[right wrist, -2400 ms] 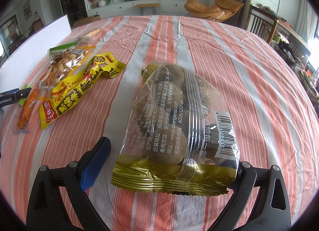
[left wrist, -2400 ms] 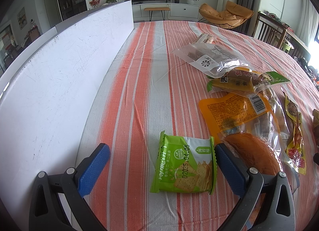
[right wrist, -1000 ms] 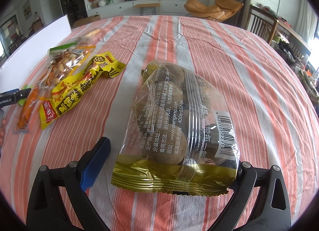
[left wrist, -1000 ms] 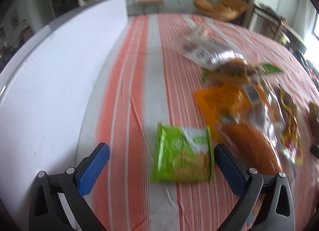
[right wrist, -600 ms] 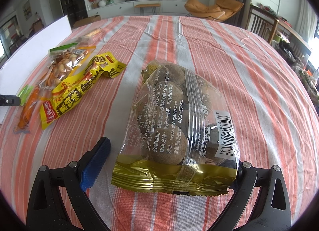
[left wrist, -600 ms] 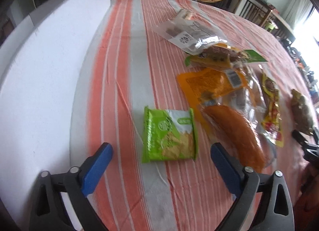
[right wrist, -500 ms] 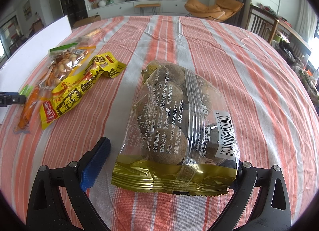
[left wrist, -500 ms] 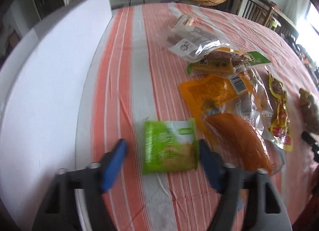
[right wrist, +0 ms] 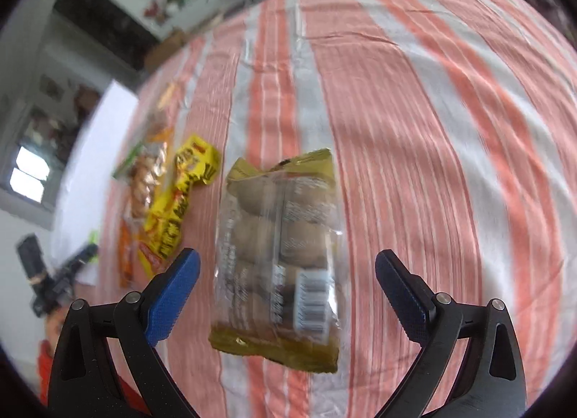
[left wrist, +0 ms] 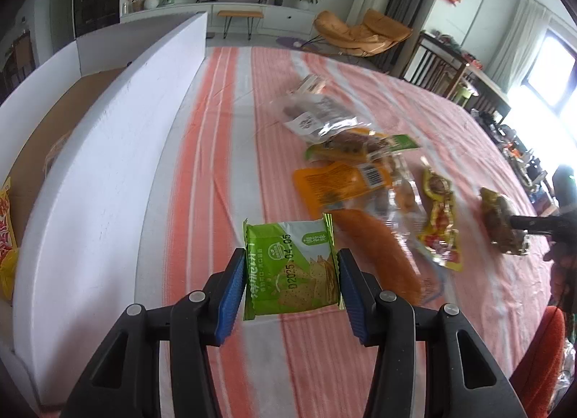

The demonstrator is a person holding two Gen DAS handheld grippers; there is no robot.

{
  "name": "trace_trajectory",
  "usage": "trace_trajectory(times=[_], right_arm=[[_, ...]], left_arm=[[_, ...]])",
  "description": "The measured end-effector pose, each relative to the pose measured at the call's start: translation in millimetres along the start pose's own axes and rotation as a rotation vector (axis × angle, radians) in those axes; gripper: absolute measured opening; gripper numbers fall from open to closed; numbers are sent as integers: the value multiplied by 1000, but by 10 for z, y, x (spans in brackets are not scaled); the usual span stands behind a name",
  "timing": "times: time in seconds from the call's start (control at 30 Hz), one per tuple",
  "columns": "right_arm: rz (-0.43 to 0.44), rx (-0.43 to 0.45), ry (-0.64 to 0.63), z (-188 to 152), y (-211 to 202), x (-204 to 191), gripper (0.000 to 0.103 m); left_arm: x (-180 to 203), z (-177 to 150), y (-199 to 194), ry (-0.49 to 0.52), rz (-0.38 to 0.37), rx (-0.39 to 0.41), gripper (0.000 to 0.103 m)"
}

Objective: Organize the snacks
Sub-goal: 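Lift the clear round-snack bag with the right tool while the left tool carries the green pack to the box, then open both tools to drop the clear bag and green pack into the white box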

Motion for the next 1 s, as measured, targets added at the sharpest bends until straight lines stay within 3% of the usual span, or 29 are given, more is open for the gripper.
trace_trajectory(times=[0.1,0.13,0.17,0.2,0.27,0.37,0.5,0.63,0.67,0.73,0.77,0.8,0.83,0.93,1.0], right_arm=[[-141,-40,-134,-30,167,-326,96],[-195,-36,-149,-42,197,-380,73],[-239,-35,-152,-41,211,-413,65],[-238,-40,-133,-29,194,-447,65],[-195,-36,-92,-18,119,-517,64],[-74,12,-102,13,-111,-963,64],[159,32,-212,-99,-301,-2176,65],[352,-20,-354,-443,-161,-3498,65],[375,-29,-380,-535,-101,-3715,65],[431,-54,-432,-751,95,-4236,69],[454,-72,-451,-850,213,-4442,72],[455,-91,-476,-964,382,-4669,88],[449,-100,-487,-1017,473,-4754,96],[438,-100,-498,-1148,676,-4847,95],[427,-33,-513,-1152,639,-4679,95]], left_arm=[[72,22,-224,13,-26,41,49],[71,28,-303,14,-35,52,49],[61,39,-394,9,-51,68,49],[26,58,-491,0,-65,84,49],[-131,116,-726,-33,-89,125,49],[-497,235,-1032,-91,-80,173,49],[-1105,327,-1375,-144,56,196,50],[-1645,267,-1516,-202,183,165,51],[-1768,224,-1499,-216,223,140,54],[-1898,145,-1423,-233,269,87,79],[-1972,84,-1372,-245,297,55,85],[-2019,26,-1348,-253,321,40,87],[-2067,-38,-1332,-263,349,27,87],[-2155,-239,-1285,-306,377,18,88],[-2143,-373,-1289,-318,380,44,88]])
Point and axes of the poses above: each gripper's, at about its wrist camera, not at the fingertips, and y roughly the way its jaws point, x to its right, z to its top, the point moved 2 cm from there along y, roughly the way its jaws point, and after that the axes turned 14 degrees about y, right-handed, at the moved point
